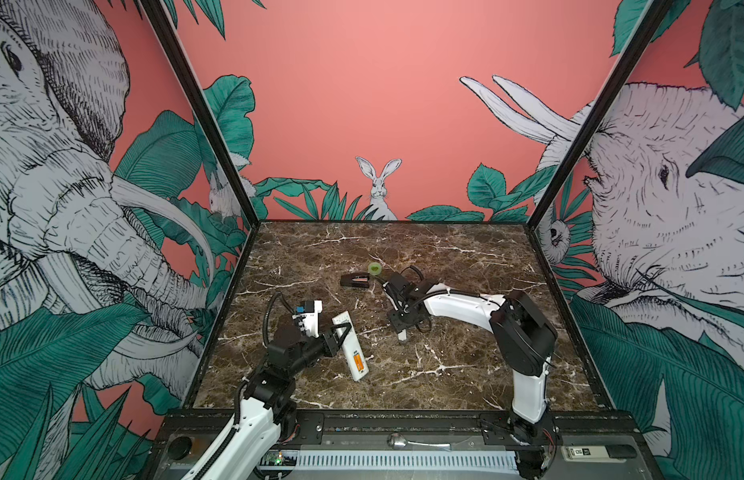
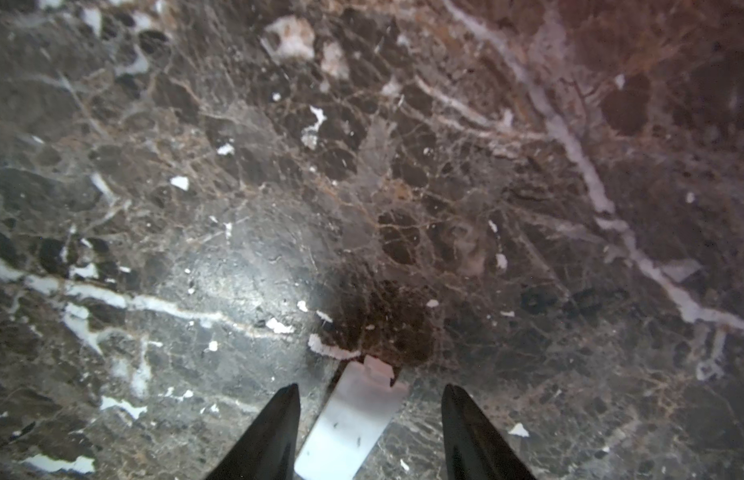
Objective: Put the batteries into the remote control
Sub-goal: 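Lower the right gripper and close it on the white battery cover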
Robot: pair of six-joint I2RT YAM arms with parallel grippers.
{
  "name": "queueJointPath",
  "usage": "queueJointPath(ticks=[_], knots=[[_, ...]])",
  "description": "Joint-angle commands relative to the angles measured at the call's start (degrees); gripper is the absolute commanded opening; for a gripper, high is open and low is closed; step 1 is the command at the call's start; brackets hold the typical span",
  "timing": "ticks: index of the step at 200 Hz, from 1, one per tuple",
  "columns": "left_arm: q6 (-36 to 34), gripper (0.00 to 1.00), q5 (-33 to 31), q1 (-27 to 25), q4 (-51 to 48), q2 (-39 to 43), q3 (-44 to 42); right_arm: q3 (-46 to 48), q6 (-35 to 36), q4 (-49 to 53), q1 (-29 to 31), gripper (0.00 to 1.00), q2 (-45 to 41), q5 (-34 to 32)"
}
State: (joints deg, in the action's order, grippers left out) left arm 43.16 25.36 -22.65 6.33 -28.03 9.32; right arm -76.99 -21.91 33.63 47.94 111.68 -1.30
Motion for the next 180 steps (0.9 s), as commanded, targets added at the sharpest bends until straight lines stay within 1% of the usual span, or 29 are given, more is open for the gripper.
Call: queueJointPath(ticks=[1, 44, 102, 180], knots=[[-0.6, 0.0, -0.2, 0.4, 1.1, 0.8, -0.4, -1.3, -0.7, 0.0, -0.3, 0.56, 1.1, 0.3], [-0.7, 0.0, -0.2, 0.4, 1.5, 0.5, -0.6, -1.1, -0.8, -0.4, -0.4, 0.55, 1.7, 0.8], [-0.8, 0.0, -0.2, 0.4, 1.5, 0.4, -0.9, -1.2, -1.5, -2.2, -0.4, 0.49, 2.4, 3.7], [-1.0, 0.0, -0.3, 0.4, 1.5, 0.3, -1.1, -2.2, -1.4, -1.6, -0.3, 0.42, 3.4, 4.3]])
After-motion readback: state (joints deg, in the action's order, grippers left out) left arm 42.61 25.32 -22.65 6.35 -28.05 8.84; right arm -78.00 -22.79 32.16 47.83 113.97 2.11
